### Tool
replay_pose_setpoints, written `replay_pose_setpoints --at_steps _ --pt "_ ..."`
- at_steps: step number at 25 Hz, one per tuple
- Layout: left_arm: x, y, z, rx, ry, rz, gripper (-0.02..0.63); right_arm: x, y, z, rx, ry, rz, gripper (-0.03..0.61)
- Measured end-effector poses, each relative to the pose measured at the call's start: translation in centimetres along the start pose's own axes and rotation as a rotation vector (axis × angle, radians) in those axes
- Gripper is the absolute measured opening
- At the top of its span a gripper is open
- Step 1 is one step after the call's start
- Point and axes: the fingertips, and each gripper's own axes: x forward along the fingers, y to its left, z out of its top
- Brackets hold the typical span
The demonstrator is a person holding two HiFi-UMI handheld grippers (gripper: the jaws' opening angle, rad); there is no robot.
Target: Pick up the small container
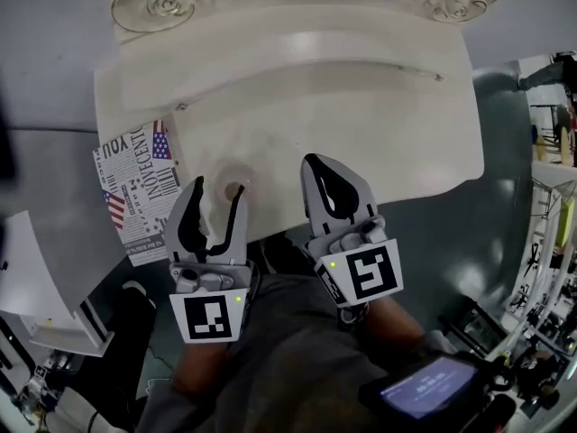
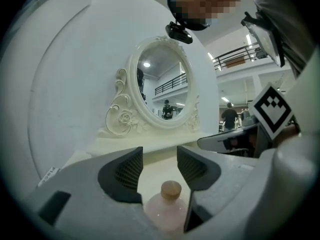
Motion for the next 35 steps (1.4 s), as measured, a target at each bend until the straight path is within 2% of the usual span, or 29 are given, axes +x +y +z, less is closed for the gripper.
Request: replay_pose_setpoints --at_steps 3,5,23,35 --pt "0.1 -0.7 -1.5 -0.001 0.015 -0.026 0.272 0.1 -0.1 -0.8 0.003 0.01 0.001 0.014" --pt "0.2 -1.0 -2.5 0.002 0.027 -0.036 0.287 0.2 -0.1 -1.6 0.008 0.02 0.002 0.014" --pt "0.9 -0.3 -9.4 -0.081 0.084 0.021 0.291 0.9 -0.8 -8.9 0.03 0.151 0.018 0.014" --pt "1.1 -0.4 -10.0 -0.107 0.056 0.039 0.29 1.1 -1.3 -9.7 0.027 0.172 0.021 0.014"
